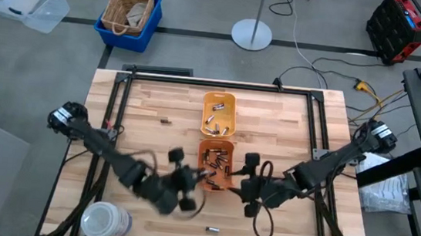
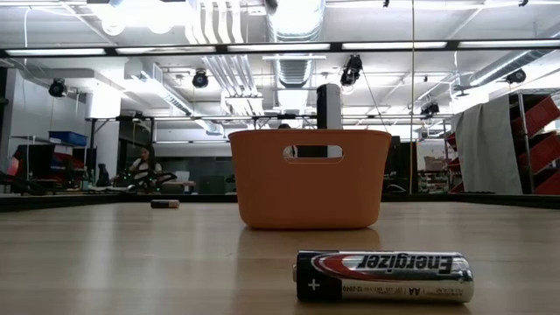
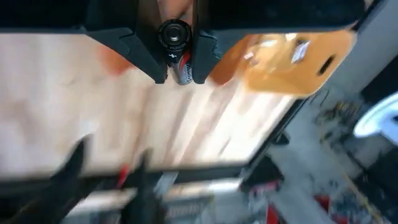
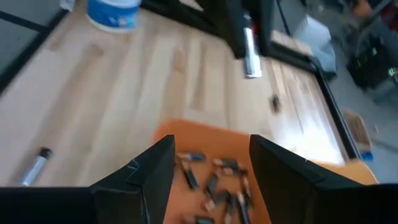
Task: Sort batteries
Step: Put the silver battery into the yellow bin
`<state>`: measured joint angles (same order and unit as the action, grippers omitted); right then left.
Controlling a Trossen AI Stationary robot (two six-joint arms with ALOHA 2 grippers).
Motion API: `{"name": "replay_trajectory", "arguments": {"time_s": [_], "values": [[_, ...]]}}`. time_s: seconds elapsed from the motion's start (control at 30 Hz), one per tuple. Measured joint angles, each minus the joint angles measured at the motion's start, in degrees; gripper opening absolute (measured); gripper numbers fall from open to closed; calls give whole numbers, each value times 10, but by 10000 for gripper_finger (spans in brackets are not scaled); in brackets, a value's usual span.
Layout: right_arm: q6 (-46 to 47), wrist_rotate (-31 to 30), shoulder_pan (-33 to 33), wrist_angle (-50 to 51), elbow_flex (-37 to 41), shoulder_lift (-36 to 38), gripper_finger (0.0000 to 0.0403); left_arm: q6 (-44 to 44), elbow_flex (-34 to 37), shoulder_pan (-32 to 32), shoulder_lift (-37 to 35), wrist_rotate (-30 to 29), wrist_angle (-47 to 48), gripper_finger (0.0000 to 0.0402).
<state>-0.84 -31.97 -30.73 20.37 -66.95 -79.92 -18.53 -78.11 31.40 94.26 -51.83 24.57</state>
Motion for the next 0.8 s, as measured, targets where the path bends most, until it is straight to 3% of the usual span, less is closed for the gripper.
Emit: {"name": "replay_trajectory", "arguments": {"time_s": [0.2,0.4,0.7,0.8], "values": [[54,1,44,75,26,51,201,73,0,-138,-57,160,101,29],[92,7,100,77,83,106,201,214,0,-273,-69,342,106,29],[130,14,140,77,140,143,201,314,0,-417,-6,454,80,29],[128,15,153,73,144,142,201,361,0,-455,27,518,51,29]]}}
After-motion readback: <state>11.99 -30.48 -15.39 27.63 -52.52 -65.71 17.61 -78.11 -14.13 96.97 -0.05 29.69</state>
